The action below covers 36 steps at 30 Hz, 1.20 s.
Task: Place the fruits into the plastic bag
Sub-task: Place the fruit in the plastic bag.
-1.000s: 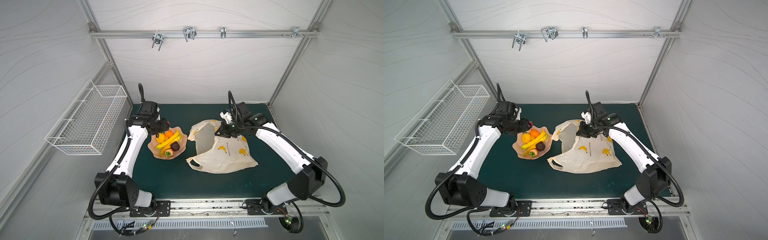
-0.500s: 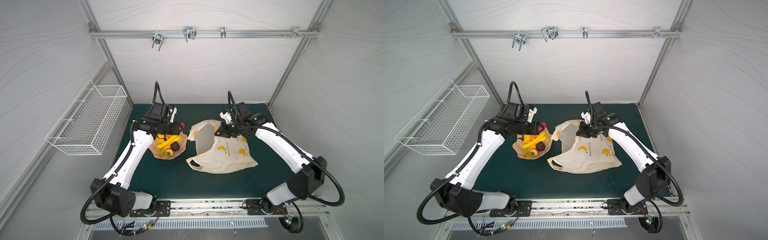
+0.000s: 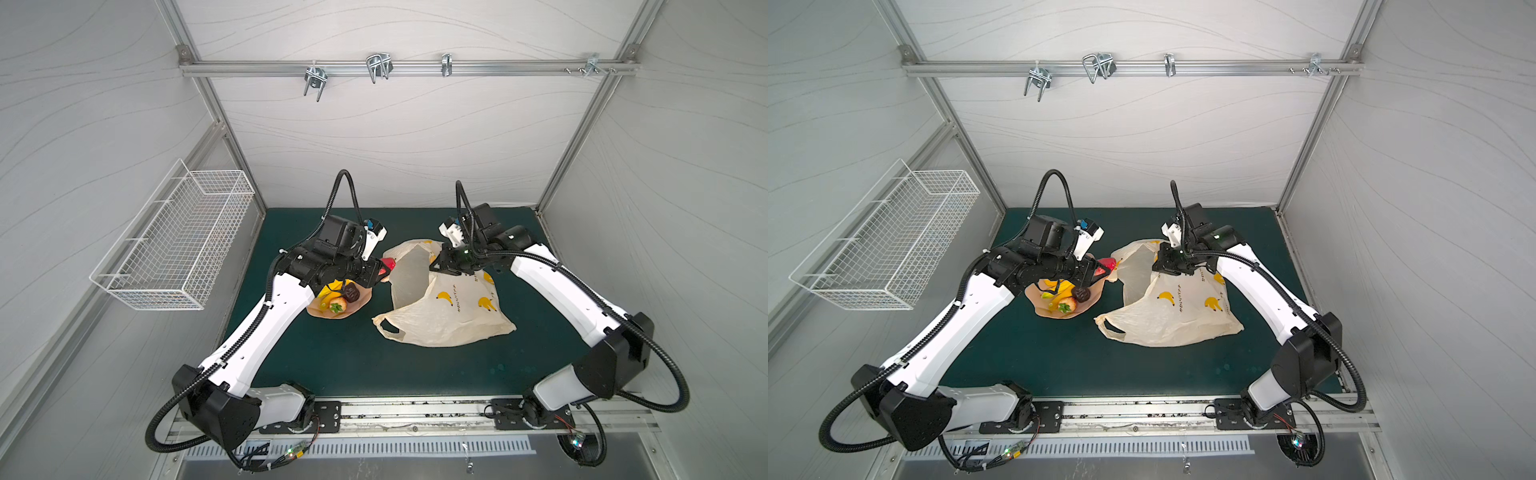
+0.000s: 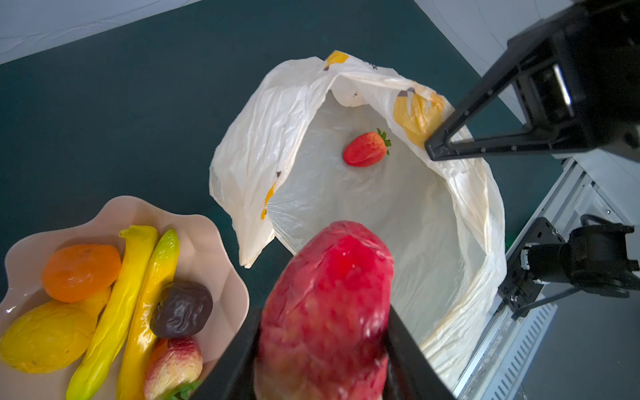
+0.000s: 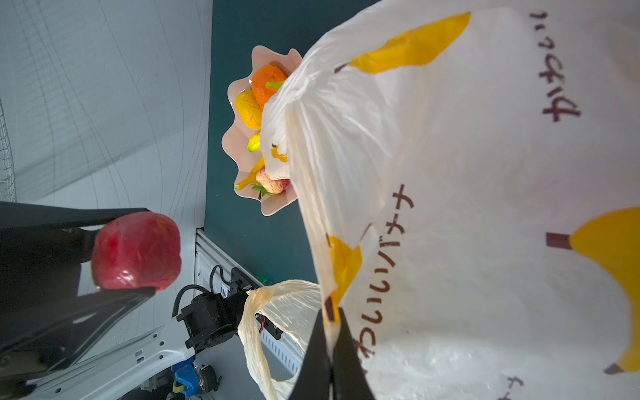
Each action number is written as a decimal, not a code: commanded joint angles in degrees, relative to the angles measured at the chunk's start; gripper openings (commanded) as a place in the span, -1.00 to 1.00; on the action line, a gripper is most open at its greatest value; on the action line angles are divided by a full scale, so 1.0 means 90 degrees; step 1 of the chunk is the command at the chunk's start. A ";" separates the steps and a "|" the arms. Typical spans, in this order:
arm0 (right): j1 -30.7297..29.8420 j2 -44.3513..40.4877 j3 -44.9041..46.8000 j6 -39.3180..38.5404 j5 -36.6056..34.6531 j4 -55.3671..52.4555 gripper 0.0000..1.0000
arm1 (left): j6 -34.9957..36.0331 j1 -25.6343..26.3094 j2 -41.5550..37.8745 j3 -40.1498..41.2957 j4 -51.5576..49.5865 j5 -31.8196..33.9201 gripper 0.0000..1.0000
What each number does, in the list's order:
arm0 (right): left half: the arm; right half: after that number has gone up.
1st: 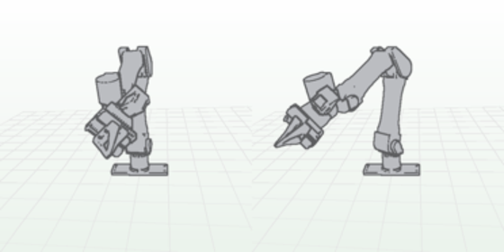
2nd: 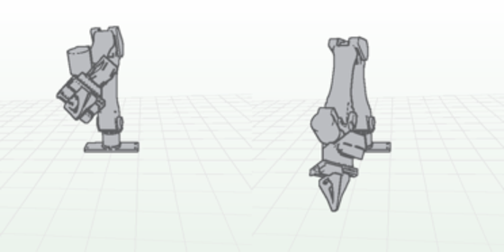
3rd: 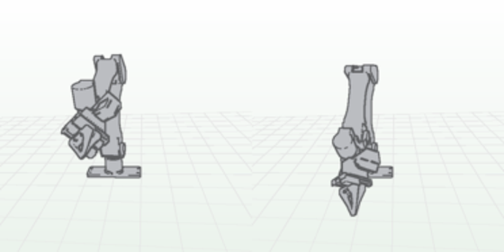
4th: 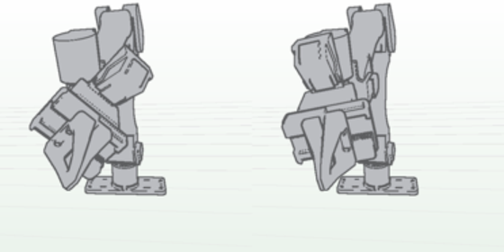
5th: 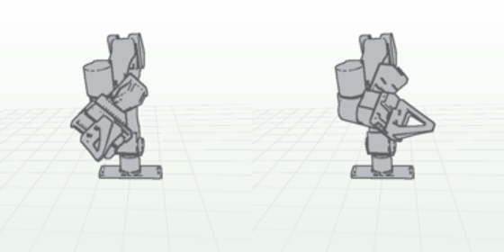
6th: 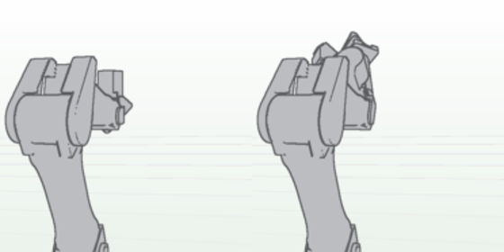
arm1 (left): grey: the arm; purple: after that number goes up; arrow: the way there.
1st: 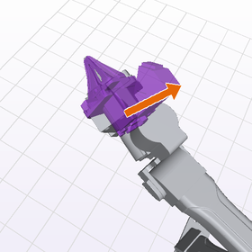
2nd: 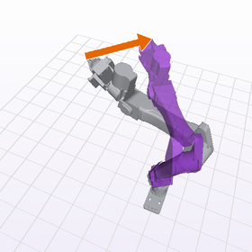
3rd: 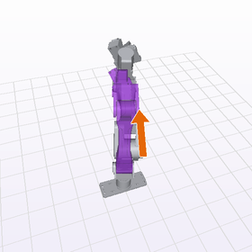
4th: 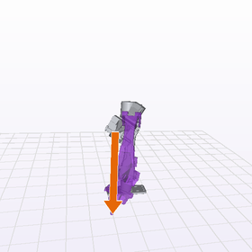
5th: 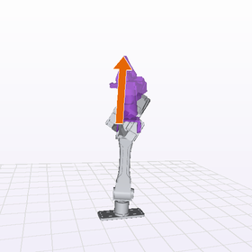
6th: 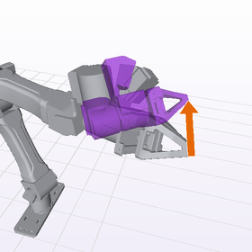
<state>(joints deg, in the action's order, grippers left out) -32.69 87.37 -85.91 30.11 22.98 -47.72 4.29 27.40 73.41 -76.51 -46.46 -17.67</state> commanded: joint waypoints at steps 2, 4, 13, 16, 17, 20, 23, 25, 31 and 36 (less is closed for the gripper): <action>0.0009 0.0077 -0.0162 -0.0084 0.0005 -0.0177 -1.00 | 0.0376 0.0259 0.0053 0.0336 0.0240 -0.0071 -0.16; 0.0011 0.0081 -0.0173 -0.0079 0.0022 -0.0176 -1.00 | 0.0374 0.0384 0.0201 0.0460 0.0239 0.0009 -0.17; 0.0009 0.0059 -0.0186 -0.0069 0.0028 -0.0203 -1.00 | 0.0346 0.0940 0.1055 0.0850 0.0464 0.0356 -0.18; 0.0009 0.0040 -0.0172 -0.0069 0.0010 -0.0225 -1.00 | 0.0275 0.1024 0.1323 0.0874 0.0575 0.0371 -0.19; 0.0009 0.0026 -0.0163 -0.0065 -0.0002 -0.0224 -1.00 | 0.0251 0.1042 0.1402 0.0877 0.0605 0.0372 -0.19; 0.0009 0.0001 -0.0145 -0.0054 -0.0014 -0.0240 -1.00 | 0.0160 0.1095 0.1610 0.0811 0.0670 0.0364 -0.19; 0.0009 -0.0014 -0.0121 -0.0043 -0.0022 -0.0229 -1.00 | 0.0102 0.1148 0.1824 0.0728 0.0717 0.0237 -0.20; 0.0009 -0.0013 -0.0106 -0.0026 -0.0024 -0.0226 -1.00 | 0.0090 0.1209 0.1944 0.0692 0.0774 0.0171 -0.21; 0.0006 0.0038 -0.0091 0.0067 0.0054 -0.0109 -1.00 | -0.0177 0.1294 0.2432 0.0527 0.1022 -0.0051 -0.20; -0.0025 0.0058 -0.0047 0.0154 0.0137 -0.0006 -1.00 | -0.0506 0.1311 0.2968 0.0138 0.1123 -0.0223 -0.20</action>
<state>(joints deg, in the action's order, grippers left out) -32.71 87.50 -86.00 30.59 23.20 -48.45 1.67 38.83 97.91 -71.18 -38.63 -17.65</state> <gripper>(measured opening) 0.050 0.465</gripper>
